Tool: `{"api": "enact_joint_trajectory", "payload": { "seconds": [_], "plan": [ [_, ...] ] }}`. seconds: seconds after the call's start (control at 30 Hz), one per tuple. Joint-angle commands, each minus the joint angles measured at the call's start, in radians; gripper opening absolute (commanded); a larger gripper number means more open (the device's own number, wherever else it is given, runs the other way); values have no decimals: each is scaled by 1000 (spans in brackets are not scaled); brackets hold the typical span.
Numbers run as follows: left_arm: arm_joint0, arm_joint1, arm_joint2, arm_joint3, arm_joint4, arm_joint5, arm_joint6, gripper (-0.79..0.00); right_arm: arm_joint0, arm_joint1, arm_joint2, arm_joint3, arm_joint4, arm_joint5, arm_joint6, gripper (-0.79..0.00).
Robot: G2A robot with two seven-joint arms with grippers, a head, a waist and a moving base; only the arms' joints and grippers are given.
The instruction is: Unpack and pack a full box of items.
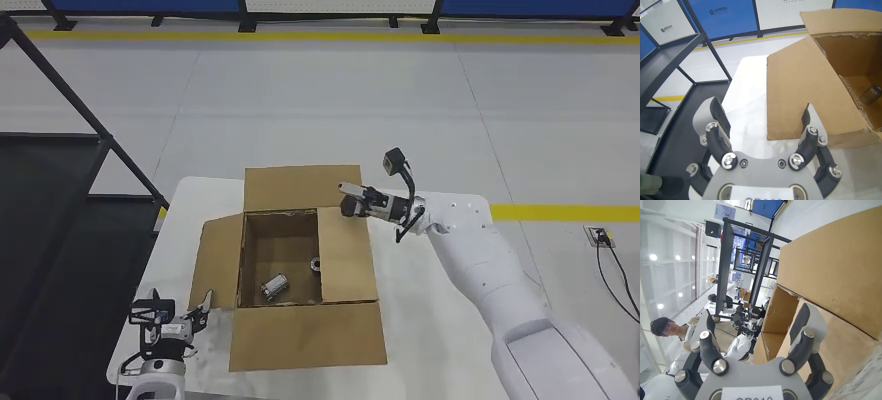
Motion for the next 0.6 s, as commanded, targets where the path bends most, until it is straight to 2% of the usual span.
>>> {"api": "enact_joint_trajectory", "payload": {
  "seconds": [0.0,0.27,0.57],
  "plan": [
    [9,-2,0,-16,-2,18,19,0,-50,35,22,-96,6,16,16,0],
    [77,-8,-27,-139,-26,42,70,0,-184,119,102,-376,10,85,85,0],
    [159,-15,-23,-266,-10,52,105,0,-250,160,155,-512,-11,132,121,0]
  ]
}}
